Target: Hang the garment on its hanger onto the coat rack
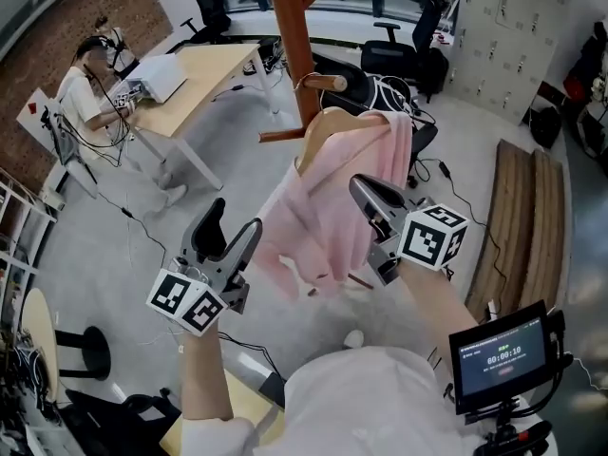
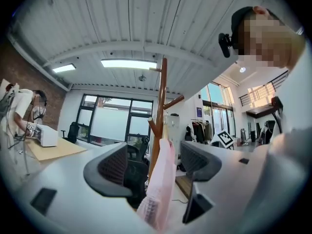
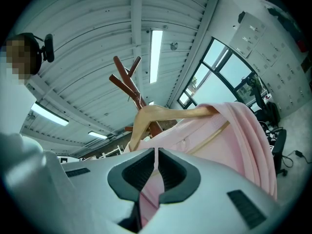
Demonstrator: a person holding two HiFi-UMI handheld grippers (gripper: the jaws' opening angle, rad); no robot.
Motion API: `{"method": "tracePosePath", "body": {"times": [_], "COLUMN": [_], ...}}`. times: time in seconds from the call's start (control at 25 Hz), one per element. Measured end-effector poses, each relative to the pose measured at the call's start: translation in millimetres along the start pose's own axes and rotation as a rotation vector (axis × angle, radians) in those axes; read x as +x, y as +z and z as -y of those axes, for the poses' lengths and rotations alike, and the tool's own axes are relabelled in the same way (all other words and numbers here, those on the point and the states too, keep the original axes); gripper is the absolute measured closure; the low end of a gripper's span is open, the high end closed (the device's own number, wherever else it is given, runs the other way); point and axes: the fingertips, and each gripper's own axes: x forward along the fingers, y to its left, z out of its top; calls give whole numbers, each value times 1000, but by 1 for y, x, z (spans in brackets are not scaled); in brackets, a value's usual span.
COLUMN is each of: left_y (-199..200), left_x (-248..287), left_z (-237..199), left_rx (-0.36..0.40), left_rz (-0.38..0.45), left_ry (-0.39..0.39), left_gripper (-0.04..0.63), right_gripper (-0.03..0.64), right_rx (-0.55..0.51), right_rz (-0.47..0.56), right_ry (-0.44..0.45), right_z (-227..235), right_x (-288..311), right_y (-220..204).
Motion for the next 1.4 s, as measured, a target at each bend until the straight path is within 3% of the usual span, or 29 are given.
{"method": "tracePosePath", "body": {"times": [0.08,0.28,0.48,0.52,0.6,0.96,1.16,1.4], "left_y": [2,-6,-16,-17,-17,-30,-55,-70], "left_x": [-10,-32,-37,-35,-27,55,110,166], "left_z": [5,25,43,45,54,103,143,237], "left_rx": [-12,55,11,-3,-19,-50,-77,-95], "left_rz": [29,25,6,1,-8,-42,-81,-143], "left_ry": [25,98,109,109,90,-112,-265,-494], "left_gripper": [267,286,556,589,589,589,589,589], "right_gripper": [598,598,598,598,598,598,598,598], "right_rx": [4,5,5,5,4,-38,-52,-65], "right_rz": [-2,-3,-2,0,11,112,198,303], "right_ry": [3,8,-2,-6,-18,-129,-262,-468], "right_z": [-3,-8,-5,-5,-4,25,58,79], "right_x": [-3,-16,-29,-32,-41,-106,-169,-289], "right_y": [-1,-5,-5,-4,1,36,50,69]}}
